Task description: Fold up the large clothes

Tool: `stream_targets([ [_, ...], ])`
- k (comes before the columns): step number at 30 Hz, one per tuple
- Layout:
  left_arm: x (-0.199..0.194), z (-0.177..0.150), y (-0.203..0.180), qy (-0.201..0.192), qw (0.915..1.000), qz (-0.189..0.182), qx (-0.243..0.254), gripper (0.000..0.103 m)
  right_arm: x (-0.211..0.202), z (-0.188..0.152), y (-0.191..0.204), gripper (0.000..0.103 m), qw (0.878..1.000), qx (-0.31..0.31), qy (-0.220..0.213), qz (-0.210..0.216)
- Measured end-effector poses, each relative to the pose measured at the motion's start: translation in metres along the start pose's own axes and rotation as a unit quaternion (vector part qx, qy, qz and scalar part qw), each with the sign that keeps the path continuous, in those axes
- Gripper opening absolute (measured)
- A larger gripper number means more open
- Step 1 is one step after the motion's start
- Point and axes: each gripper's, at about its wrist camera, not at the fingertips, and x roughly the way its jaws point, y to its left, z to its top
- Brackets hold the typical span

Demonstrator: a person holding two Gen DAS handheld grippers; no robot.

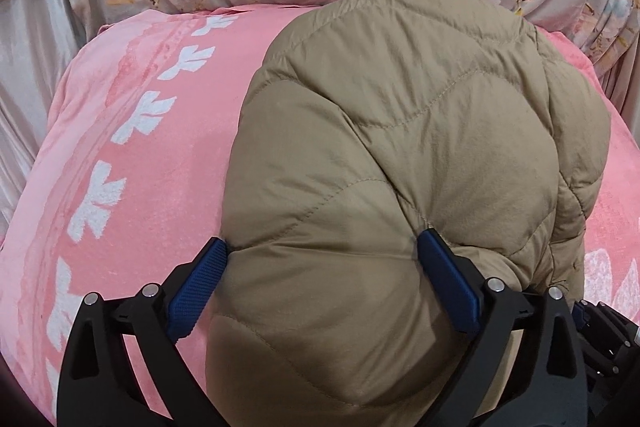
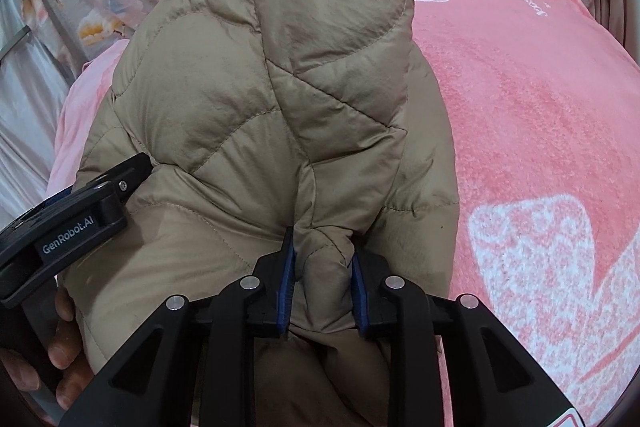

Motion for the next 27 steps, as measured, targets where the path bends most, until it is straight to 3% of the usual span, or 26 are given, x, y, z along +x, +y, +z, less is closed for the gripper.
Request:
stream_targets([
  [16,0.012,-0.008,-0.002,-0.018,0.9997,0.016,0.004,0.098,0.002,-0.004,0.001,0.024,1.000,0.000,-0.013,-0.001],
  [18,0.011,-0.007,0.001,-0.015,0.9999,0.002,0.002,0.098,-0.004,-0.002,-0.004,0.023,1.000,0.012,-0.005,0.009],
  [20,0.006,-0.004,0.016,0.005,0.9993,-0.037,-0.006,0.098,-0.020,0.002,-0.013,0.025,0.999,0.033,0.012,0.014],
  [23,-0.008,0.004,0.044,0.027,0.9971,-0.065,-0.030,0.097,-0.064,0.010,-0.019,0.026,0.999,0.032,-0.024,0.003],
  [27,-0.034,0.040,0.070,-0.014,0.9995,-0.003,-0.027,0.095,-0.107,0.046,-0.015,0.030,0.996,0.019,-0.082,-0.004],
])
